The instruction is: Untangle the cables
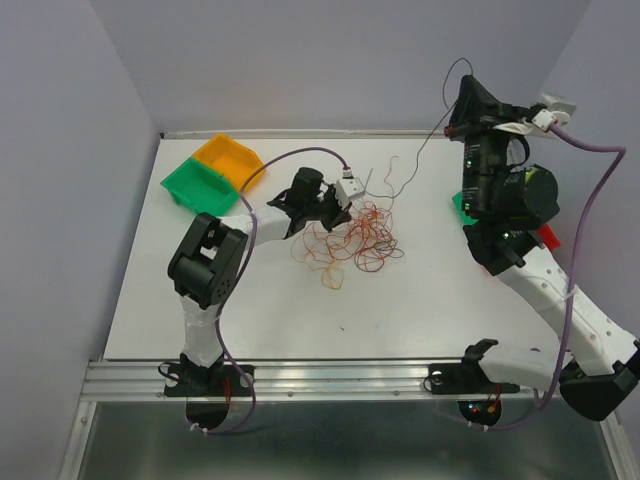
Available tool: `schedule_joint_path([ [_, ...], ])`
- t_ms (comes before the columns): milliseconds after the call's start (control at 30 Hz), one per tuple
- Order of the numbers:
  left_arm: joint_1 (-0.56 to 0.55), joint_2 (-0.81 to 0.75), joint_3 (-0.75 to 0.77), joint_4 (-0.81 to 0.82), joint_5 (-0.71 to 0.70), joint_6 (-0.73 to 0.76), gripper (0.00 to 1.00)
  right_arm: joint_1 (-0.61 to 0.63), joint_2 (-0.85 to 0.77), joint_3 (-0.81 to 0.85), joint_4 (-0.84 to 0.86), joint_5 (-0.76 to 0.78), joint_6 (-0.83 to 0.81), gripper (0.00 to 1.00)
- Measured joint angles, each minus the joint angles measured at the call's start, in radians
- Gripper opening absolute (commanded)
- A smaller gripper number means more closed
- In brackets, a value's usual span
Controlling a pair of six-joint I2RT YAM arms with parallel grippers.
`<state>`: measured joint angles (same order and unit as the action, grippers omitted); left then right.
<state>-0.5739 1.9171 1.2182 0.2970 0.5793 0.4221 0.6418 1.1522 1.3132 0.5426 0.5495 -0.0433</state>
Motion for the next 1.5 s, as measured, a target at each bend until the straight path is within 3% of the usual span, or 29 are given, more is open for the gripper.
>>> schedule_joint_path([
  [400,0.000,0.038,0.049,-0.072,-0.121,0.024,0.03,0.000,-0.224,-0.056,0.116,0.147,-0.093,0.00],
  [533,0.000,0.036,0.049,-0.082,-0.117,0.032,0.13,0.000,-0.233,-0.143,0.128,0.216,-0.119,0.01],
  [933,0.000,-0.076,0.025,-0.111,-0.077,0.050,0.13,-0.147,-0.154,-0.322,0.077,0.367,-0.121,0.01],
  [1200,0.000,-0.140,-0.013,-0.121,-0.046,0.053,0.14,-0.540,-0.047,-0.318,-0.194,0.157,0.208,0.00],
  [1500,0.000,-0.145,-0.014,-0.127,-0.018,0.053,0.14,-0.683,0.068,-0.292,-0.311,-0.010,0.382,0.01],
])
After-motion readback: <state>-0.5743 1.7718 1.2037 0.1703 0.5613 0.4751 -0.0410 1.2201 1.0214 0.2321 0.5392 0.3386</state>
